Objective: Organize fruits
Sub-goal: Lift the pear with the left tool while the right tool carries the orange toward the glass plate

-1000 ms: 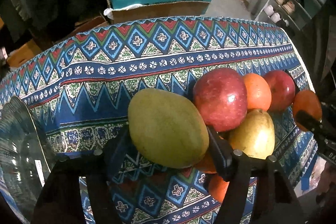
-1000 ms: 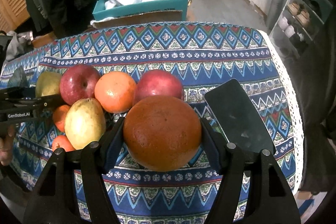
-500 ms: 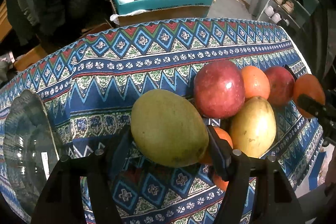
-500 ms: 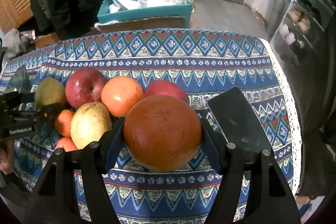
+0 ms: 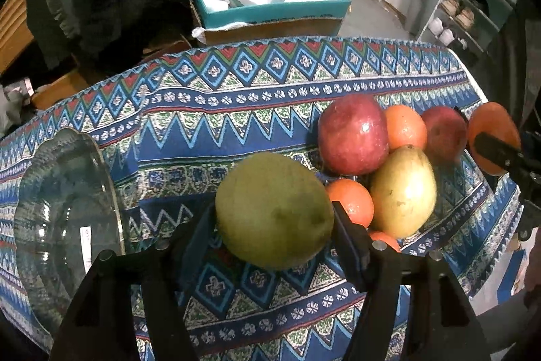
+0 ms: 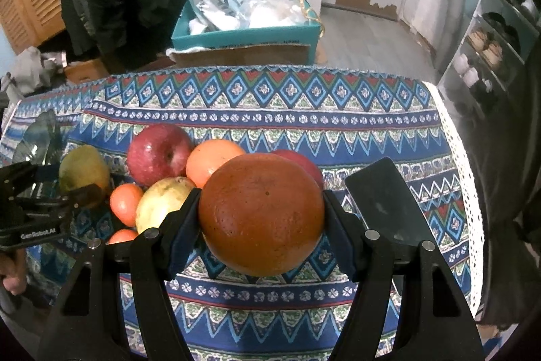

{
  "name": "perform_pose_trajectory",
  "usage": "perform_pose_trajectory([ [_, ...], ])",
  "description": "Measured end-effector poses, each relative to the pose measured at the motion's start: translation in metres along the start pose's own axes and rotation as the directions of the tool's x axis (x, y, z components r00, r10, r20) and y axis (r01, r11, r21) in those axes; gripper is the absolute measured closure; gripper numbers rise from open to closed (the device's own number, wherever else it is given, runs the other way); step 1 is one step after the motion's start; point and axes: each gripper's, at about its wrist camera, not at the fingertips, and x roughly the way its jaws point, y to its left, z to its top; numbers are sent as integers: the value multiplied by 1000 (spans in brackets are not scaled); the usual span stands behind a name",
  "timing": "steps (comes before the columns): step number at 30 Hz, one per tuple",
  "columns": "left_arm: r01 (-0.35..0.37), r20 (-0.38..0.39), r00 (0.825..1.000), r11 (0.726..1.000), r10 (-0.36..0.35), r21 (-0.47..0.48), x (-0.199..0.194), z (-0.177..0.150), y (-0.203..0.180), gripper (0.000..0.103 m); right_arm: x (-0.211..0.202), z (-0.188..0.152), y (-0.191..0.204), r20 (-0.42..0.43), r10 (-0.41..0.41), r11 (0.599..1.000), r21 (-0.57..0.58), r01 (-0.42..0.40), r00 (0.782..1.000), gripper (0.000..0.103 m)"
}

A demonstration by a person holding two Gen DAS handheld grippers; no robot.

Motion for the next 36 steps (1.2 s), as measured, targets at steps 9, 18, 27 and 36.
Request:
perform_pose_trajectory([
  [9, 4, 39, 999, 1000, -3, -11, -21, 1, 5, 35, -14, 7, 13, 41, 15, 1000, -19, -14, 999, 34],
  [18, 1, 53, 999, 1000, 0, -23, -28, -6, 12, 35, -13, 7, 24, 41, 15, 999, -43, -14, 999, 34],
  [27, -12, 138, 990, 1000, 15, -26, -63, -6, 18, 35, -29, 19, 37, 97, 28, 998, -55, -23, 995, 34],
  [36, -12, 223, 975, 999, 22, -49, -104, -6, 32, 35, -48, 32, 61, 152, 59, 994, -96, -45, 987, 34],
])
